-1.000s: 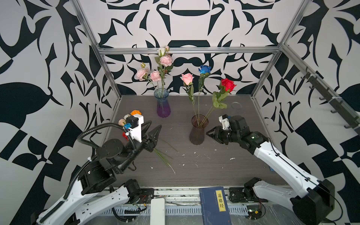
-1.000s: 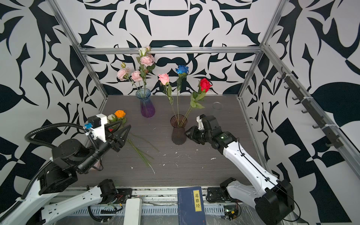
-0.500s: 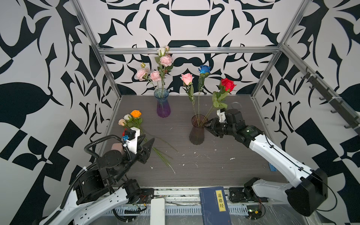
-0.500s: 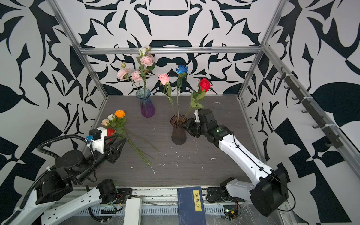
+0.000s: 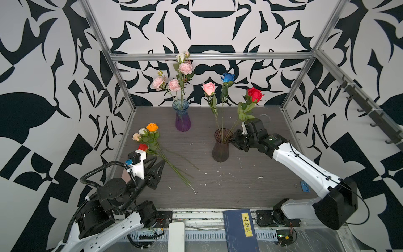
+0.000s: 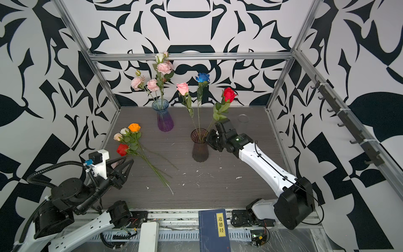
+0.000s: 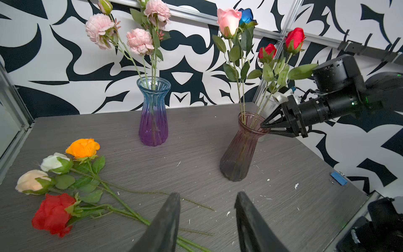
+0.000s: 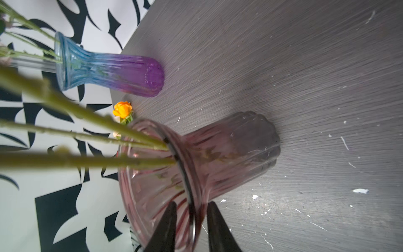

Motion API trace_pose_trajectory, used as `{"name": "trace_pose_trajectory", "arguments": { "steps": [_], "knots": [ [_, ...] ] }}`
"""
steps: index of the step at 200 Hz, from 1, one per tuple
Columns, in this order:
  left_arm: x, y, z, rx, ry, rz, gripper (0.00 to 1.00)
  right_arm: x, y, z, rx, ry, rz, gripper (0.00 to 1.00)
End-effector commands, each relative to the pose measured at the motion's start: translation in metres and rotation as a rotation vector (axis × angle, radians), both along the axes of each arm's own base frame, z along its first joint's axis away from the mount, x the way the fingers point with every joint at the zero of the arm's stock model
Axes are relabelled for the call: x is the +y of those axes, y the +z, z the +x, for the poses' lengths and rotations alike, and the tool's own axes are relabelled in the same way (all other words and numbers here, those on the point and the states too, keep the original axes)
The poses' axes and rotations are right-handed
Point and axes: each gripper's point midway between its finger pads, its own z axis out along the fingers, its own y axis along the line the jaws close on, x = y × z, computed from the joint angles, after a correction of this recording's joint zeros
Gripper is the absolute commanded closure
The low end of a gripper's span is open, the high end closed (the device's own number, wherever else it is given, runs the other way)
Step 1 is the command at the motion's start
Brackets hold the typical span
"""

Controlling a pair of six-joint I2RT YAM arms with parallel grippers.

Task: Arrange flowers in a vase
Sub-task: Move the vase to the top-center of the table.

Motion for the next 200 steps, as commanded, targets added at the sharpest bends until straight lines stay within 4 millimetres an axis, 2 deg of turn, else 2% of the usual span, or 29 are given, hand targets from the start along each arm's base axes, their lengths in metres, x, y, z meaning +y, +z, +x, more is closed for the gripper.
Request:
{"name": "trace_pose_trajectory", "arguments": {
  "steps": [1,33,68,90,122,200],
  "knots": [
    [0.003,-0.014,-0.001,0.034,0.010,0.003,0.55,-0.005,0.017,0.008,-0.044,-0.031,-0.049,0.76],
    [0.002,-0.024,-0.001,0.048,0.007,-0.003,0.55,-0.005,0.021,0.013,-0.044,-0.035,-0.094,0.87],
    [0.002,-0.029,-0.003,0.069,0.006,-0.008,0.55,-0.002,0.035,0.024,-0.071,-0.025,-0.126,1.00],
    [0.004,-0.034,-0.003,0.075,0.011,0.001,0.55,0.002,0.044,0.038,-0.091,-0.011,-0.143,1.00],
    [0.006,-0.038,-0.004,0.081,0.011,0.001,0.55,0.003,0.053,0.069,-0.107,-0.007,-0.171,1.00],
    [0.017,-0.034,-0.015,0.163,0.008,0.007,0.56,-0.014,0.065,0.166,-0.111,-0.038,-0.138,1.00]
  ]
}}
